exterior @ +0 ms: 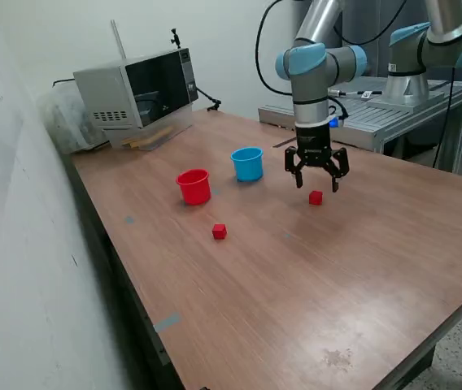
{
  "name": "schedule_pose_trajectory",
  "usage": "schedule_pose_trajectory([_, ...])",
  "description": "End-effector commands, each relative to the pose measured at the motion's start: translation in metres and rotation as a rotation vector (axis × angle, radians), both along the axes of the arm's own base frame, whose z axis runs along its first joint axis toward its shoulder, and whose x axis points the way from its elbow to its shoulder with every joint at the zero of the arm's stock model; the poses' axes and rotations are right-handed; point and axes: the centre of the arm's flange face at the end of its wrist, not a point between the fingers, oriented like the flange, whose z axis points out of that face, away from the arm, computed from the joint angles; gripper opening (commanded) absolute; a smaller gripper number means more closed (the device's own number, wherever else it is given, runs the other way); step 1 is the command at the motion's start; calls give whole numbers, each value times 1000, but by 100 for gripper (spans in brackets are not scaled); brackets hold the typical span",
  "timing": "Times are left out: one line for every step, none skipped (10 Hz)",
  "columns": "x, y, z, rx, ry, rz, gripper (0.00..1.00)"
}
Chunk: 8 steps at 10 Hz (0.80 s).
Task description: Place red objects in the red bin, and blue objects in the blue bin.
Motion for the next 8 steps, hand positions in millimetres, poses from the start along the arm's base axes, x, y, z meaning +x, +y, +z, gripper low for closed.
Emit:
schedule_pose_trajectory([4,0,-3,0,-6,0,100])
schedule_pose_trajectory([4,0,-4,-1,-7,0,100])
schedule_pose_trajectory([5,0,-5,-1,-10,0,100])
schedule_pose_trajectory([6,0,-5,-1,-10,0,0])
schedule_pose_trajectory([7,0,-5,-1,-12,0,0])
schedule_pose_trajectory([7,0,-5,-1,-13,0,0])
schedule_pose_trajectory([8,0,-7,-1,-16,0,0])
schedule_pose_trajectory([8,0,-7,-1,-16,0,0])
